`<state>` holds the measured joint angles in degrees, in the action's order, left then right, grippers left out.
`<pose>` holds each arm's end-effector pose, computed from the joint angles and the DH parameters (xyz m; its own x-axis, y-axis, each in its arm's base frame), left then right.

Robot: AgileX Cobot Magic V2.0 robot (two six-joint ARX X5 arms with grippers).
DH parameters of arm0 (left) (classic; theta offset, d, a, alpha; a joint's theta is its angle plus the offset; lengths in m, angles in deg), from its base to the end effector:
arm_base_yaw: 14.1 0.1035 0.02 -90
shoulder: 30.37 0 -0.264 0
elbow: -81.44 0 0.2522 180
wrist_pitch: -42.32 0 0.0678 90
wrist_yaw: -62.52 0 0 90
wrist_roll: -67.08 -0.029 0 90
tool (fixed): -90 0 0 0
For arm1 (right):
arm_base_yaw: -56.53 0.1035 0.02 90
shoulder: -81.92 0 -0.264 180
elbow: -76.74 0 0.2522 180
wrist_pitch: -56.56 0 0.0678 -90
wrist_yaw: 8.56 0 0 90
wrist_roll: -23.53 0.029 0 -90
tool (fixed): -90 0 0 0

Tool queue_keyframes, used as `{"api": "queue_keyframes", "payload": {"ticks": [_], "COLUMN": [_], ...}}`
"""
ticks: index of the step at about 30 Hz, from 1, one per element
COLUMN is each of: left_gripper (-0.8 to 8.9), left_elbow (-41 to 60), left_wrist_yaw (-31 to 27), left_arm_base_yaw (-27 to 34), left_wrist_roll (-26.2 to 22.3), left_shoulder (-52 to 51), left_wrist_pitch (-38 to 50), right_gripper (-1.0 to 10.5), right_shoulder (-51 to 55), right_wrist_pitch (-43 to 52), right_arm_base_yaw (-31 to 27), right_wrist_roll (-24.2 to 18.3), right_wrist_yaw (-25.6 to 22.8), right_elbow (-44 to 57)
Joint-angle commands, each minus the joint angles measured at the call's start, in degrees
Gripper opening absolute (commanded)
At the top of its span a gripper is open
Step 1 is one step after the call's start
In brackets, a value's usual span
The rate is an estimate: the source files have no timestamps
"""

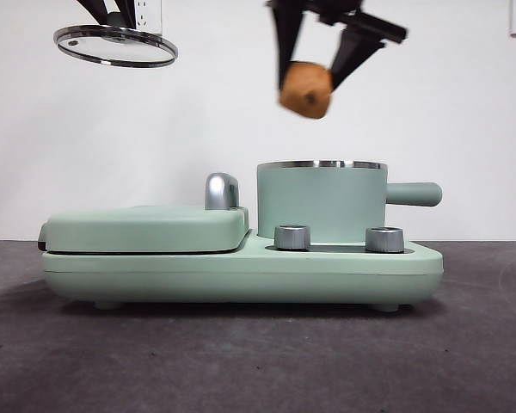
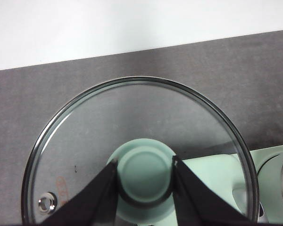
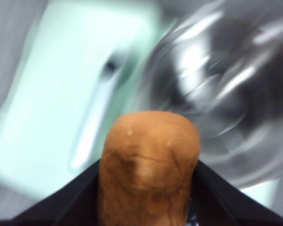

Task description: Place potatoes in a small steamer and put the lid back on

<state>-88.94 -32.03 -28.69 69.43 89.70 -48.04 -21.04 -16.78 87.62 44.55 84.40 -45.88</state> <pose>0.3755 -0.0954 0.4638 0.7584 -0.1154 -0.6414 0.1666 0.9858 0.0196 0.3195 0.1944 0.3677 0.4799 0.3497 -0.8046 -0.2583 0.9328 0.2513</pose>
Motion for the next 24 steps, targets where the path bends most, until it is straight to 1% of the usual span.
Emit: {"api": "queue_keyframes", "payload": {"ticks": [1,9,12,18,24], "left_gripper": [0.09,0.09,0.09,0.09,0.09], "left_elbow": [-2.43,-2.43,-2.43,-2.43,-2.43], "left_wrist_yaw": [0.09,0.09,0.09,0.09,0.09], "left_arm_base_yaw": [-0.28,-0.87,-1.27,-1.29,-1.29], "left_wrist_roll": [0.07,0.07,0.07,0.04,0.04], "left_shoulder": [-0.22,-0.20,-0.20,-0.17,-0.15], "left_wrist_pitch": [1.64,2.29,2.47,2.56,2.89], "right_gripper": [1.9,1.9,1.9,1.9,1.9], "right_shoulder": [-3.13,-11.06,-13.84,-17.31,-18.08], "right_wrist_pitch": [0.35,0.92,2.51,2.89,2.01], "right_arm_base_yaw": [-1.44,-4.96,-5.66,-6.60,-6.60], "right_wrist_roll": [-3.98,-10.05,-11.43,-11.69,-11.61], "right_wrist_yaw": [0.20,0.00,0.00,0.79,1.66], "right_elbow": [-2.95,-6.23,-6.64,-6.67,-6.67]}}
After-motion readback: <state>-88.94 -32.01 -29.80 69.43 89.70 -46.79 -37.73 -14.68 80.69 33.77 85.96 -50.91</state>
